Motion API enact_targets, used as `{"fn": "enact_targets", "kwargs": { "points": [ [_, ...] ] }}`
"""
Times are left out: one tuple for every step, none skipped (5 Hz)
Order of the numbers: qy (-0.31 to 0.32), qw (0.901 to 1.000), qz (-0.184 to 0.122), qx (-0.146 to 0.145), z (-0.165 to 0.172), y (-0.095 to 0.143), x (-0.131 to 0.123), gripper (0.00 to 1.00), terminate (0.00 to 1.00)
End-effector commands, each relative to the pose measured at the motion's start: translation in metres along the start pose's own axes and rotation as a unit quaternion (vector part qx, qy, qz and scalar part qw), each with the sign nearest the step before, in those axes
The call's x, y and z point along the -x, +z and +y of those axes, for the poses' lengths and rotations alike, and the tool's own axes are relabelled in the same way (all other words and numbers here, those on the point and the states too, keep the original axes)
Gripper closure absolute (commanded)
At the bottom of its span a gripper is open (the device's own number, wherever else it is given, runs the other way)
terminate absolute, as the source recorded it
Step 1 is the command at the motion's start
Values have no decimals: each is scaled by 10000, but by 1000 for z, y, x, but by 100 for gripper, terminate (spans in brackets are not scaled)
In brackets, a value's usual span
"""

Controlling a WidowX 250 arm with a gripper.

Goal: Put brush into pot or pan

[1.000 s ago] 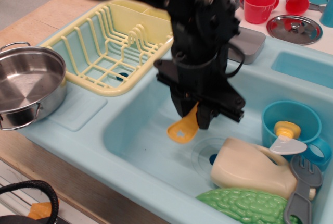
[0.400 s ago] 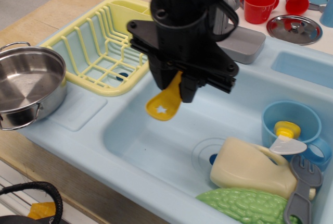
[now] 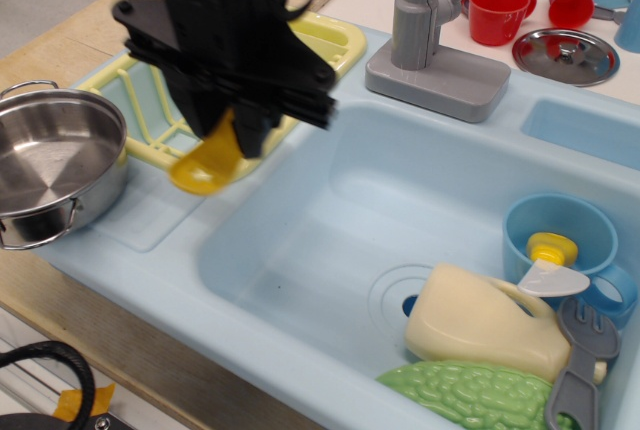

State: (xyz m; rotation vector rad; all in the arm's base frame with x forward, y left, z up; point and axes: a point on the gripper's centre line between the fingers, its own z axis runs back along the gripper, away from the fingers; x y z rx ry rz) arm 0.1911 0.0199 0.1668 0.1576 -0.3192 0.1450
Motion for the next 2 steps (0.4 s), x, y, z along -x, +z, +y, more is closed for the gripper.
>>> {"fn": "enact_targets", "kwargs": {
  "points": [
    [414,9986,-49,-318,51,22,0,100,0],
    [624,9974,56,-355,77,19,13,100,100]
  ]
}}
